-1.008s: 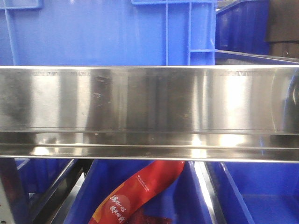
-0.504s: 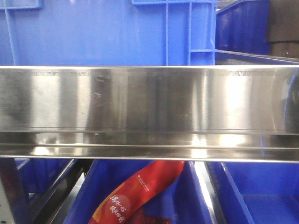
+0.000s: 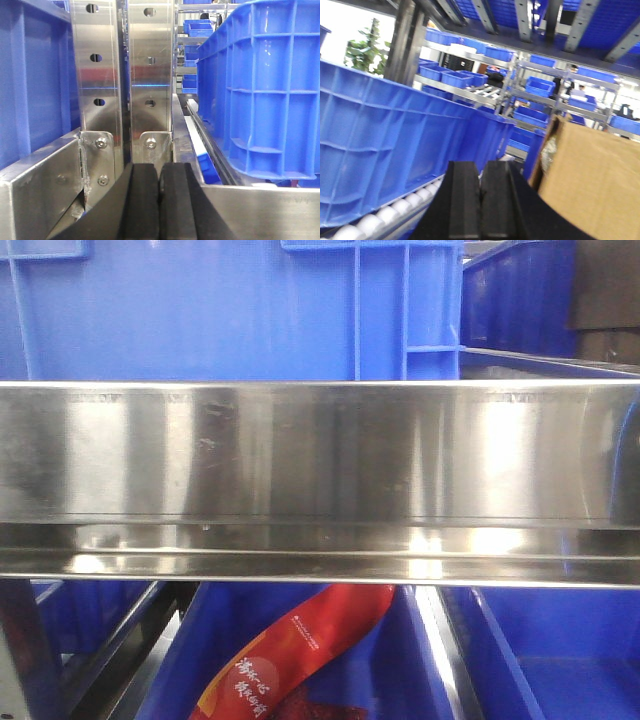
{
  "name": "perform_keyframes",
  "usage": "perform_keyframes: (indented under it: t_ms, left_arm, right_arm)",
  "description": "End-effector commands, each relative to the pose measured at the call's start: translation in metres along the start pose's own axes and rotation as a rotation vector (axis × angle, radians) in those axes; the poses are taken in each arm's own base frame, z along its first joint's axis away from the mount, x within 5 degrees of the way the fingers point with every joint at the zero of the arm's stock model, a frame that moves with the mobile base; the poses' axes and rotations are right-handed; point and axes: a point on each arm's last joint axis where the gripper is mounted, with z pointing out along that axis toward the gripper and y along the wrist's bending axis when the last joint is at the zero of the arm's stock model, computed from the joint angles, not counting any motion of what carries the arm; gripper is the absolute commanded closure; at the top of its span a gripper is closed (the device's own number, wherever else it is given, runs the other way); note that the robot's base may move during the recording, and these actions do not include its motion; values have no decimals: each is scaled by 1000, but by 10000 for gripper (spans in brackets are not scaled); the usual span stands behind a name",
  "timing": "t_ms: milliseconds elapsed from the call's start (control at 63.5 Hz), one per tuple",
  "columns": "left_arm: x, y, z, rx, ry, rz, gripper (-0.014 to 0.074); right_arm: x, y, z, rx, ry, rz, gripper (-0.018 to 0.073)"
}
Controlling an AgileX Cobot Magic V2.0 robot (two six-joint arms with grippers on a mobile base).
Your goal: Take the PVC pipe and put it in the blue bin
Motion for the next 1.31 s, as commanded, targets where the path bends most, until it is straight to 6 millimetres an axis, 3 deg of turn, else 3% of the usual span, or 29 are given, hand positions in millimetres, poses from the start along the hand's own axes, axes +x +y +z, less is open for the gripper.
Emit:
perform_keyframes:
  t_ms: [0, 189, 787, 1291]
  left_arm:
    - [-3, 0, 0, -2, -26, -6, 708]
    - [-3, 0, 0, -2, -26, -6, 708]
    - [-3, 0, 0, -2, -26, -6, 708]
    - [-3, 0, 0, -2, -26, -6, 708]
  right_arm:
    - [0, -1, -6, 8, -4, 1, 713]
    - [6, -1, -9, 34, 71, 59, 713]
    - [5, -1, -32, 121, 50, 134, 713]
    - [14, 3, -31, 130, 90, 273, 713]
